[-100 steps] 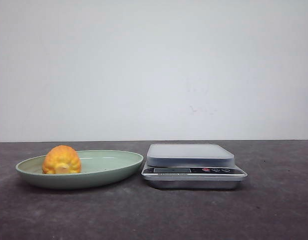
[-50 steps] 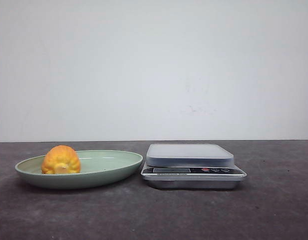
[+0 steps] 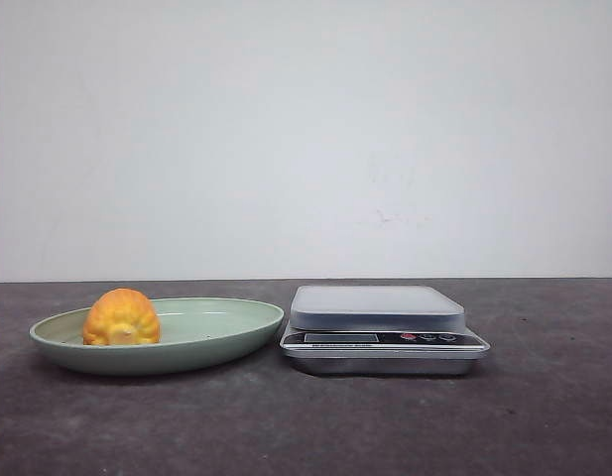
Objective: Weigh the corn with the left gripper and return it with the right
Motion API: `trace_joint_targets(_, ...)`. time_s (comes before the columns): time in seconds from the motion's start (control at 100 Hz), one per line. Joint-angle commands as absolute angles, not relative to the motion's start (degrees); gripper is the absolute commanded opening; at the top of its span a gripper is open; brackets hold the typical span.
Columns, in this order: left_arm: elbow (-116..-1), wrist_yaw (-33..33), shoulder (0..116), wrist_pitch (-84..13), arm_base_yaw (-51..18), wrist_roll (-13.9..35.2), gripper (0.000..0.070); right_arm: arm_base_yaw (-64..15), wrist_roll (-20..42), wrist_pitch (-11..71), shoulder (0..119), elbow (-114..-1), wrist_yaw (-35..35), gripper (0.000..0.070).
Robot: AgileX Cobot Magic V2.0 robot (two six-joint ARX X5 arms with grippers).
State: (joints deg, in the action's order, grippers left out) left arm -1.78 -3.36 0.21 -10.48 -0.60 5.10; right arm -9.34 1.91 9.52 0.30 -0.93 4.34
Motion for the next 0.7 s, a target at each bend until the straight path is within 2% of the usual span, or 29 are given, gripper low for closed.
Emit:
trace_joint_targets(0.0, -0.78, -4.32, 0.14, -10.83, -0.30, 2.98, 0.0000, -9.41, 1.98, 9.04, 0.23, -0.78, 4.49, 0.0000)
trace_joint_targets(0.21, -0.80, -1.21, 0.14, -10.74, -0.23, 4.78, 0.0000, -9.41, 1.96, 9.04, 0.23, -0.78, 4.49, 0.0000)
trace_joint_targets(0.69, -0.80, -1.30, 0.19, -10.74, -0.23, 4.75, 0.0000, -9.41, 1.96, 9.04, 0.23, -0.78, 4.49, 0.0000)
